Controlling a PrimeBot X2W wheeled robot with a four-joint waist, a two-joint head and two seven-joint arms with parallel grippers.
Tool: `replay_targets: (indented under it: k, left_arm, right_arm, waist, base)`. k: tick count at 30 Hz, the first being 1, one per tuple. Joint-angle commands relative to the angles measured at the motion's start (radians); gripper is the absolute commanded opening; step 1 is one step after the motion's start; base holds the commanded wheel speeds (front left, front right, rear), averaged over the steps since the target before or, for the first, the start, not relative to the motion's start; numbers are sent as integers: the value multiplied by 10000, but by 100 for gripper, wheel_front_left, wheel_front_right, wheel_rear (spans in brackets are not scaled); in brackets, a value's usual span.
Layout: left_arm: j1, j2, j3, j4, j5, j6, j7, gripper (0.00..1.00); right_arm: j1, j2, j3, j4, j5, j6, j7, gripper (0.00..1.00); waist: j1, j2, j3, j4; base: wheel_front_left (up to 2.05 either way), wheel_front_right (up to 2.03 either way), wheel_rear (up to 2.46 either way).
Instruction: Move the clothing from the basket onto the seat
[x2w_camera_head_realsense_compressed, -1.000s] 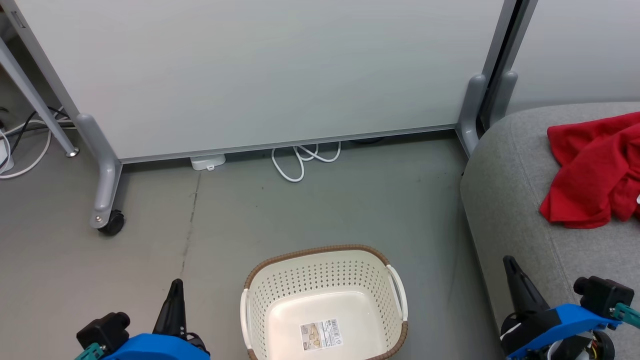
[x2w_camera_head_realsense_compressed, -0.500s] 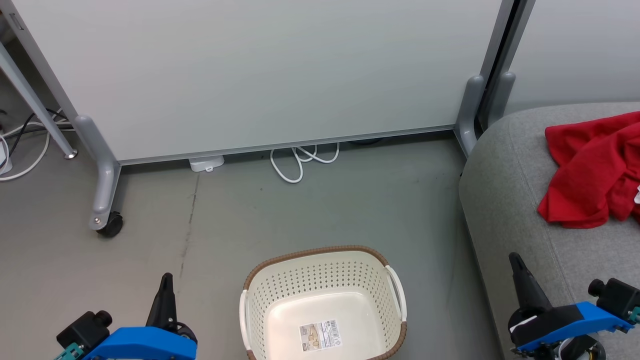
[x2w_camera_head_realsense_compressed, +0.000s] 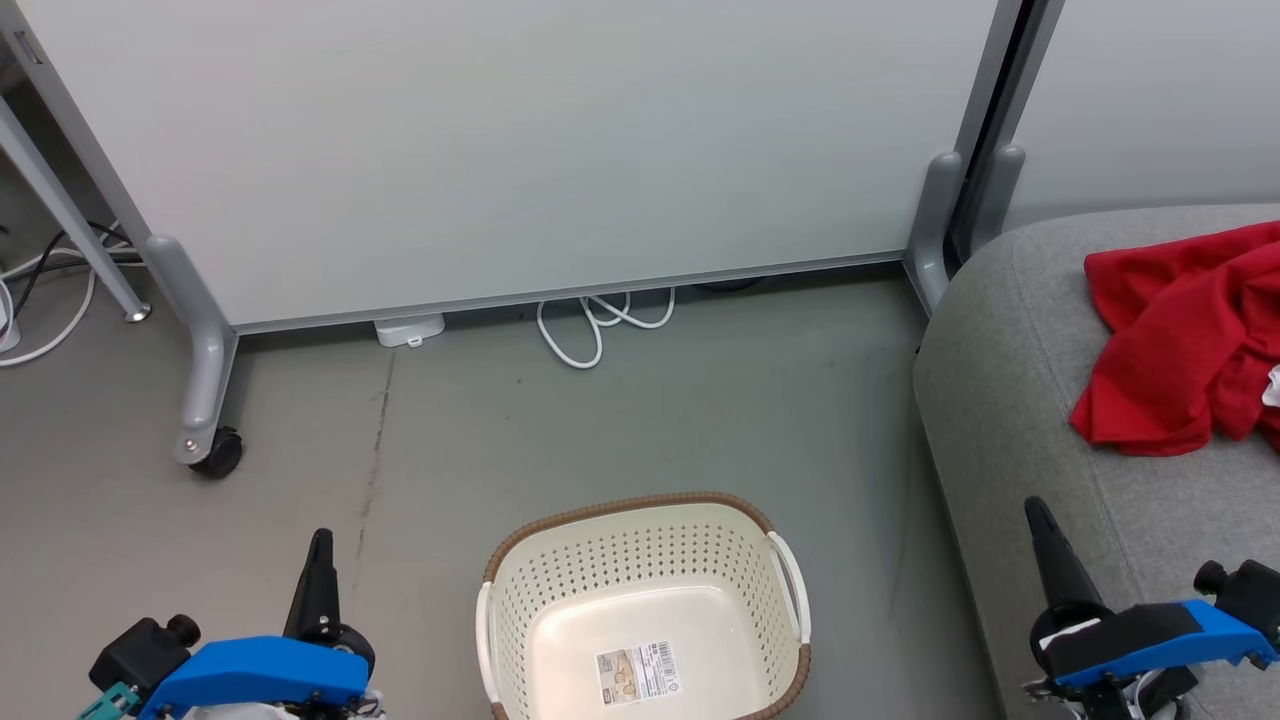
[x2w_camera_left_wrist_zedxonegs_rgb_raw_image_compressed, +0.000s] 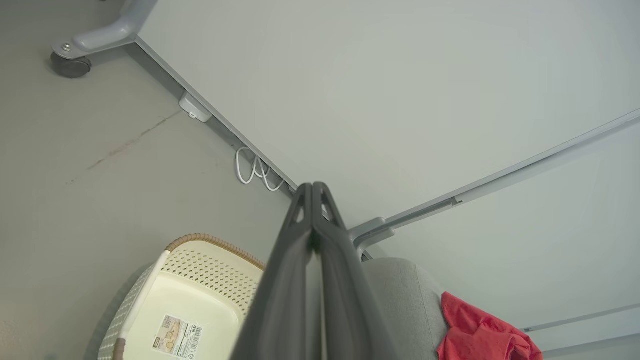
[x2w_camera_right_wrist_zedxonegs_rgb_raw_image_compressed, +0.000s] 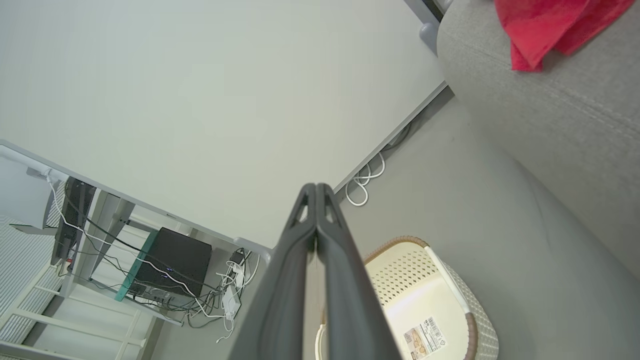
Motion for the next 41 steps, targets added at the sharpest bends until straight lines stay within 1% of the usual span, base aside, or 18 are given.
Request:
replay_targets:
  k: [1, 17, 41]
  left_arm:
    - [-263, 8, 111, -191, -301, -8, 101, 0]
    - [-339, -63, 456, -507, -1904, -11, 596, 0]
    - [-418, -151, 845, -860, -3718, -16, 1161, 0]
  right_arm:
    - [-275, 2, -48, -143, 375, 3, 32, 0]
    - [-340, 36, -160, -169, 2222, 3, 254, 0]
    - [-409, 74, -283, -191, 4300, 3, 515, 0]
  waist:
    - [0, -1, -4, -6]
    - [0, -1, -39, -62]
    - [0, -1, -86, -139]
  base:
    - [0, 0, 0]
    - [0, 0, 0]
    - [0, 0, 0]
